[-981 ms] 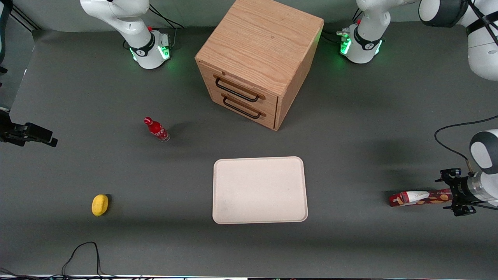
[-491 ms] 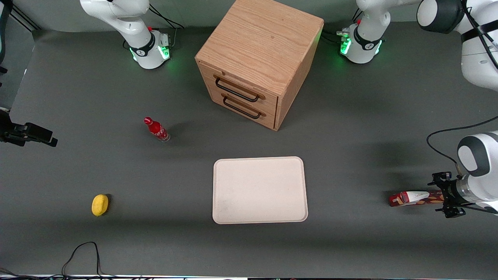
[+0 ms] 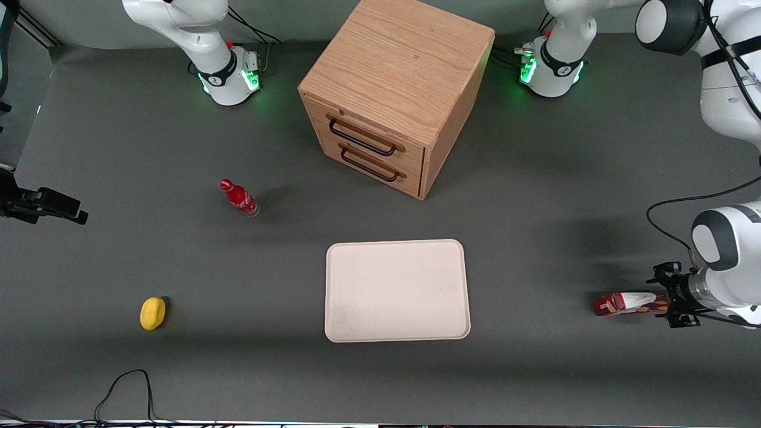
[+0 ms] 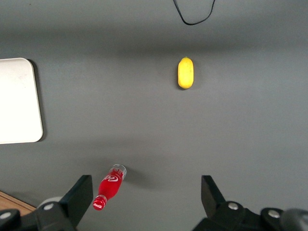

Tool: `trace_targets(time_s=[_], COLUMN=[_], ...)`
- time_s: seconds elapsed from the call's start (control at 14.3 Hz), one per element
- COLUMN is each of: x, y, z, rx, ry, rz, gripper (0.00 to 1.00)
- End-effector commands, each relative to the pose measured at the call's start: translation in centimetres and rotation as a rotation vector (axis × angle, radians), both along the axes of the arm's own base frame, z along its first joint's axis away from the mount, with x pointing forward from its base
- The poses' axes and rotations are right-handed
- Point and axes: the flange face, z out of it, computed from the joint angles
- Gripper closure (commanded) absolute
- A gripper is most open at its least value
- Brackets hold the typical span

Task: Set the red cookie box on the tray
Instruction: 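Lift the box with the left gripper, tilting it upright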

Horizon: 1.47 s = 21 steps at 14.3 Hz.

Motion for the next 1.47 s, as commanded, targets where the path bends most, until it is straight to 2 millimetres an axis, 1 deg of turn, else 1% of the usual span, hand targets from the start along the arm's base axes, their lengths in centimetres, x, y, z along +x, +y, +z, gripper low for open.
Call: trace_targets(time_s=[0.0,0.35,0.49,0.7,0.84,0.91,0.98,1.05,1.12,1.19,1.4], x=[-0.5,-0.3,-0.2,0.4,0.6,0.7,0.9,0.9,0.9,0.7,-0.7], y=[-0.3,-0.7,-0.6,-0.3,-0.3,0.0,0.3,0.5,0.5,0.3,-0.3], z=[1.1,1.3,2.0,5.6,8.5,10.3,12.6,15.3,17.7,20.5,27.2], rx=[0.016,0.017,0.019,0.033,0.040,0.043,0.045,0.047,0.046,0.045,0.037], ry=[0.026,0.021,0.009,-0.041,-0.074,-0.077,-0.084,-0.090,-0.085,-0.081,-0.057], rz=[-0.003,-0.009,-0.010,-0.013,-0.012,-0.013,-0.019,-0.020,-0.017,-0.019,-0.044], gripper=[1.00,1.00,1.00,1.00,1.00,1.00,1.00,1.00,1.00,1.00,1.00])
